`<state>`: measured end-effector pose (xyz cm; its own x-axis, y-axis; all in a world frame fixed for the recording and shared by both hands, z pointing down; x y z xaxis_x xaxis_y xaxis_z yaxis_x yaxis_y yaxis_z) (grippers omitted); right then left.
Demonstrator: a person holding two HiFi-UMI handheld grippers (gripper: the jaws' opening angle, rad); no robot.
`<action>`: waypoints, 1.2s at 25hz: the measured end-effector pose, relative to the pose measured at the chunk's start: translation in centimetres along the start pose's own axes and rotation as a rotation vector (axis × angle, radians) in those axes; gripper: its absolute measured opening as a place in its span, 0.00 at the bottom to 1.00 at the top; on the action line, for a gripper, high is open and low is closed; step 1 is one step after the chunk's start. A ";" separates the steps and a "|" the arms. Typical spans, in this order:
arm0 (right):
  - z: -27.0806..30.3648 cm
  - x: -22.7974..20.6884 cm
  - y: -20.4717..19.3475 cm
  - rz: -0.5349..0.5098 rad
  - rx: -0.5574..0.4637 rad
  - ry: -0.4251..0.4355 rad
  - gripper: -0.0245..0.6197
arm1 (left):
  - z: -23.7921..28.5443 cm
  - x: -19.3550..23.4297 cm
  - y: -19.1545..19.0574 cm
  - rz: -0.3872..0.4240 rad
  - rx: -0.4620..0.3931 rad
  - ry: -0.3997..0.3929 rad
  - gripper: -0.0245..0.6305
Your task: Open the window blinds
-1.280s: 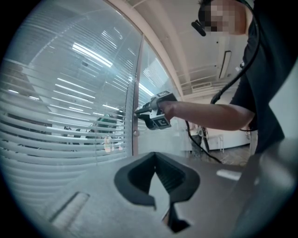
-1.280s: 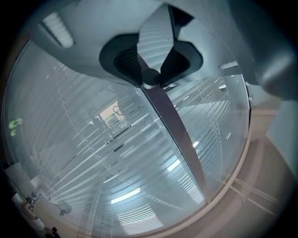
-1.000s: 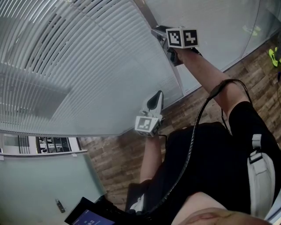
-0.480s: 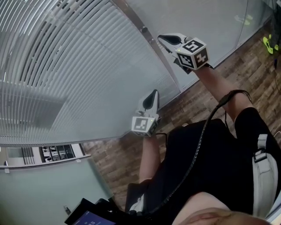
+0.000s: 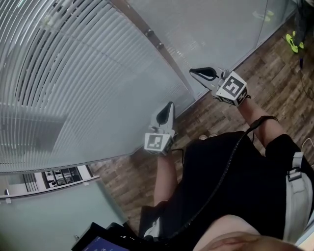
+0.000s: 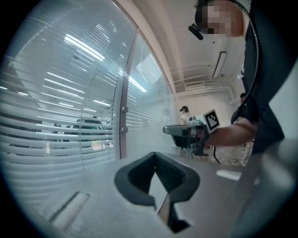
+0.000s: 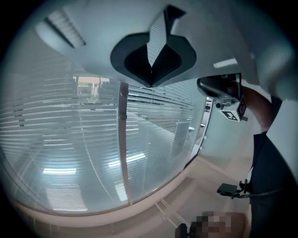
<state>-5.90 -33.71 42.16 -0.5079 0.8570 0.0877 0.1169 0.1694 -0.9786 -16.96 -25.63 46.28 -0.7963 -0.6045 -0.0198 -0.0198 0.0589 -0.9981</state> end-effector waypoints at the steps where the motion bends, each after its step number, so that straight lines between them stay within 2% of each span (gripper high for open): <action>1: -0.8 0.6 -0.7 -0.004 0.005 0.012 0.05 | -0.1 -0.2 -0.1 0.004 -0.004 -0.003 0.04; 10: -7.6 3.7 -6.4 0.017 0.078 0.030 0.05 | -1.6 -1.3 -1.6 0.005 0.005 0.020 0.04; 18: -7.9 5.4 -8.4 0.102 0.063 0.044 0.05 | -3.0 -0.8 -2.9 -0.017 0.010 0.051 0.04; 26: -6.4 4.5 -6.8 0.091 0.067 0.073 0.05 | -3.0 -0.3 -1.8 -0.014 0.044 0.072 0.04; 30: -6.1 5.0 -6.2 0.101 0.074 0.077 0.05 | -3.1 0.3 -2.2 -0.002 -0.008 0.082 0.04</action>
<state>-3.95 -27.46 49.82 -0.4289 0.9033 -0.0010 0.0999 0.0463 -0.9939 -19.02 -23.45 48.66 -0.8429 -0.5379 -0.0125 -0.0263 0.0645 -0.9976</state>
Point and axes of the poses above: the fingertips, and each gripper's own axes: z forward along the fingers, x to its left, y out of its top, the point moved 1 cm from there along -z, backward along the fingers, and after that the axes turned 9 degrees about -x, right-handed, at the moved point
